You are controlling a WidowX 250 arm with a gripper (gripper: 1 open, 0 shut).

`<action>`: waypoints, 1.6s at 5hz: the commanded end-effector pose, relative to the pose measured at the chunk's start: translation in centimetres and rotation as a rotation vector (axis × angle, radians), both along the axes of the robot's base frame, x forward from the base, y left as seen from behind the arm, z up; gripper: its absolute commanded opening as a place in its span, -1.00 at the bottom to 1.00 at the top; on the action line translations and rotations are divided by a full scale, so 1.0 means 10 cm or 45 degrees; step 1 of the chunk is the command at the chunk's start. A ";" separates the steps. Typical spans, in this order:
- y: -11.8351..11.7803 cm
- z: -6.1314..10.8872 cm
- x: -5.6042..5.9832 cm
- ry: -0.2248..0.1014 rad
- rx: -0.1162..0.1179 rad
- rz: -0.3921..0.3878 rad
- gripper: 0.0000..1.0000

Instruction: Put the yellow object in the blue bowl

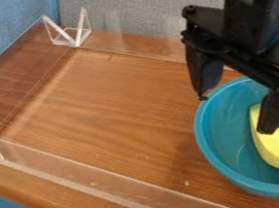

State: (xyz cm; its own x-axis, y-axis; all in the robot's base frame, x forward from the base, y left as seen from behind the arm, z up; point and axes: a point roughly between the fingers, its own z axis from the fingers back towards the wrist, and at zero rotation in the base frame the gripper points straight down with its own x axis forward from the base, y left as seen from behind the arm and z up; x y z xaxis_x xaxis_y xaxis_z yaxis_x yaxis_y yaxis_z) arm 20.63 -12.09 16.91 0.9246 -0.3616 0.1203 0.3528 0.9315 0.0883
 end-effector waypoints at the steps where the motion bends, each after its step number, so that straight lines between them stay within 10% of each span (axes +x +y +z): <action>1: 0.00 0.07 0.02 -0.046 -0.013 0.030 1.00; 8: 0.07 0.05 0.12 -0.253 -0.060 0.103 1.00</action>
State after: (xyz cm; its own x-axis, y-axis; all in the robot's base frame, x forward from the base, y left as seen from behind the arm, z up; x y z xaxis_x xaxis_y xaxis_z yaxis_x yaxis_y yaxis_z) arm 21.58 -11.73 16.20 0.9157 -0.2939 0.2741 0.2724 0.9554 0.1144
